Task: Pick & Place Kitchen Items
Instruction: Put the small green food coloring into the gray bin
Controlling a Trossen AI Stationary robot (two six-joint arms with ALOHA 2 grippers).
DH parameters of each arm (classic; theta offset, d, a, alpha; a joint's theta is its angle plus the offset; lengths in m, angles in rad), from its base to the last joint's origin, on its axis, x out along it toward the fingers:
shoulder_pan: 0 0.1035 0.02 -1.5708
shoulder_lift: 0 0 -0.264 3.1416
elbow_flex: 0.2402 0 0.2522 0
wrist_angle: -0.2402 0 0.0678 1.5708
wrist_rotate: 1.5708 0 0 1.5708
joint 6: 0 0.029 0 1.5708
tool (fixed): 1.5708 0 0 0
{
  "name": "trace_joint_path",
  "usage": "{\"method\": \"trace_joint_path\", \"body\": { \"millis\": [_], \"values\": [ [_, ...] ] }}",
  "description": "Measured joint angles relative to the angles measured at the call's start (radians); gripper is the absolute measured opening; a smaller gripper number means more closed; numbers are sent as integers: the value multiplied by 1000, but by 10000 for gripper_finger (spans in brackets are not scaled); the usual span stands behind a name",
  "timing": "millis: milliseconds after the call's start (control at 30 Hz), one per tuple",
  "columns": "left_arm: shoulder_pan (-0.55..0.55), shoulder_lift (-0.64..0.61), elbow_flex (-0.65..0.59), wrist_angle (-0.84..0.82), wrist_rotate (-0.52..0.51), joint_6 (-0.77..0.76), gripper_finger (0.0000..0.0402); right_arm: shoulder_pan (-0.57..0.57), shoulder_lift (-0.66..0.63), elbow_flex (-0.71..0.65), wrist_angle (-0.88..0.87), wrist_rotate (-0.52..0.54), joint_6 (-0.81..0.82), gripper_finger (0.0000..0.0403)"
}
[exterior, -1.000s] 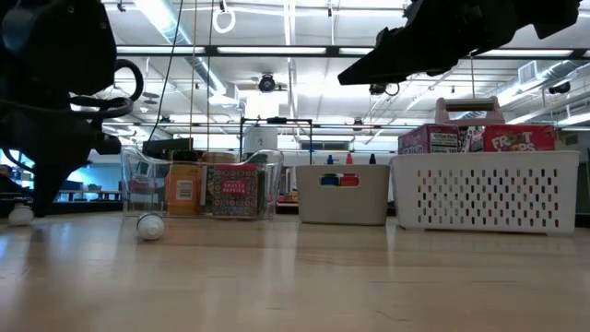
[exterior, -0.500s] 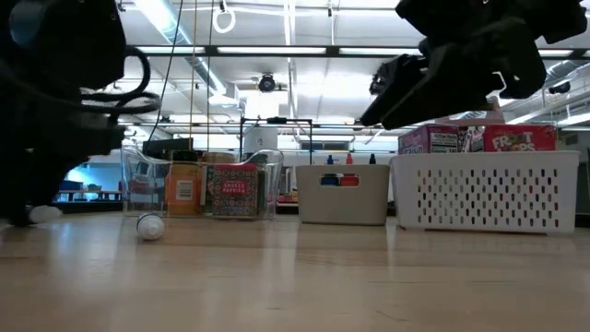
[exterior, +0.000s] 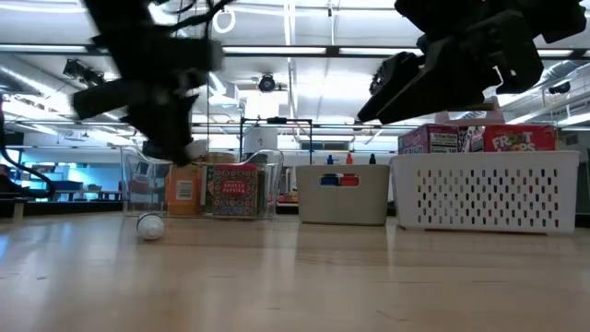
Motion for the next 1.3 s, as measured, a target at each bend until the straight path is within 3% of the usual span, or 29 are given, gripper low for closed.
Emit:
{"method": "trace_joint_path", "body": {
  "millis": [167, 433, 533, 733, 933, 1300],
  "values": [
    [119, 0, 114, 149, -17, 201, 97, 0, 0, 0, -21, -1, 49, 261],
    [332, 9, 149, 547, 338, 406, 98, 0, 0, 0, -24, -2, 70, 261],
    [400, 26, 138, 689, 419, 435, 98, 0, 0, 0, -24, -2, 92, 261],
    [498, 114, 134, 778, 480, 427, 98, 0, 0, 0, -1, -2, 150, 261],
    [536, 240, 148, 864, 474, 462, 98, 0, 0, 0, 9, -2, 183, 261],
    [577, 319, 144, 864, 480, 510, 99, 0, 0, -6, 15, -6, 213, 261]
  ]
}}
